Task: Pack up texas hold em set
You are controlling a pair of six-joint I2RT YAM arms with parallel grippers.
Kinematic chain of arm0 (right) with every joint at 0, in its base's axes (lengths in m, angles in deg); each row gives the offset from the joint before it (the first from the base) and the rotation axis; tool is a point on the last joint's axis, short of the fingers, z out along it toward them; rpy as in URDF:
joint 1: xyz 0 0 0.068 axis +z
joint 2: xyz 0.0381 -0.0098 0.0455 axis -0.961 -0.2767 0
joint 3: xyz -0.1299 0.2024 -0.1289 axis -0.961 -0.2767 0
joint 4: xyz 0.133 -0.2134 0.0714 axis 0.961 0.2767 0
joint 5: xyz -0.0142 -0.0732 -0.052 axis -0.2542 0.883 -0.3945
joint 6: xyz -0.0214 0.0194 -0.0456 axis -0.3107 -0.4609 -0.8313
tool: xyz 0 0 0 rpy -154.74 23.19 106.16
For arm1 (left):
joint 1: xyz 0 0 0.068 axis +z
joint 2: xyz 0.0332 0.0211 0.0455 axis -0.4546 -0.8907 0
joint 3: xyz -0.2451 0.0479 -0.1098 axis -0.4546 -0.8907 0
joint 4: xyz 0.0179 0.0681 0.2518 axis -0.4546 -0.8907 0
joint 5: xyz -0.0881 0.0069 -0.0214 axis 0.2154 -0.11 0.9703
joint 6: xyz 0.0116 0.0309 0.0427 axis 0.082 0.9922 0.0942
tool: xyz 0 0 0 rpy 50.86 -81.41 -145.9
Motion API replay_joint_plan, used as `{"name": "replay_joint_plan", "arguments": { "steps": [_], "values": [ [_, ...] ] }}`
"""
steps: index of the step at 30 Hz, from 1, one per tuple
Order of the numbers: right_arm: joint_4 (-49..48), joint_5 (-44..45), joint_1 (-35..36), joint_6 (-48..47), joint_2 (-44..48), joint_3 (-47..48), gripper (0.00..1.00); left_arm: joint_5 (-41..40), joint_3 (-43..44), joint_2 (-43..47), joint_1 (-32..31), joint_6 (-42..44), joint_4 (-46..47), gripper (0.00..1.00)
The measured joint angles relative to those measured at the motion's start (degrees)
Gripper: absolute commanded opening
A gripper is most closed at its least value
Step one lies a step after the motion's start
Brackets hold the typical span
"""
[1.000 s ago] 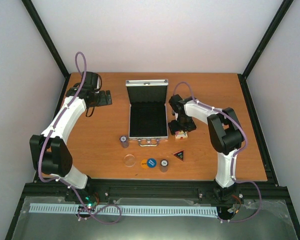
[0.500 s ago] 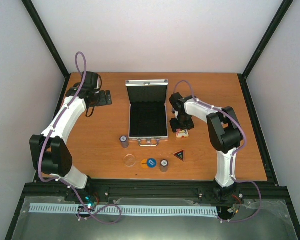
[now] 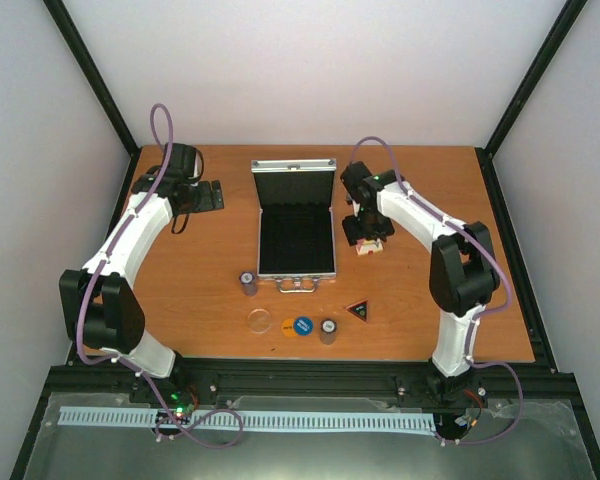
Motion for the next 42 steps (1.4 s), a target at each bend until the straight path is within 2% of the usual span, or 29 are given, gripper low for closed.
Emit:
{"name": "replay_joint_plan", "arguments": {
  "steps": [8,21,31,42],
  "values": [
    [2.6,0.39,3.34,-3.67,4.81,4.96,0.03,0.04,0.0,-0.39,0.0,0.0,0.02,1.0],
    [1.95,0.59,13.0,-7.34,4.87,7.39,0.03,-0.02,-0.02,-1.38,0.0,0.0,0.7,1.0],
    [-5.35,5.09,16.79,-12.52,4.87,6.23,0.03,-1.66,-3.85,-1.4,0.0,-1.18,2.67,1.0],
    [-17.18,9.84,22.29,-26.03,4.55,-0.83,0.03,-1.73,-3.28,-4.02,0.0,-2.4,4.57,1.0]
  ]
}}
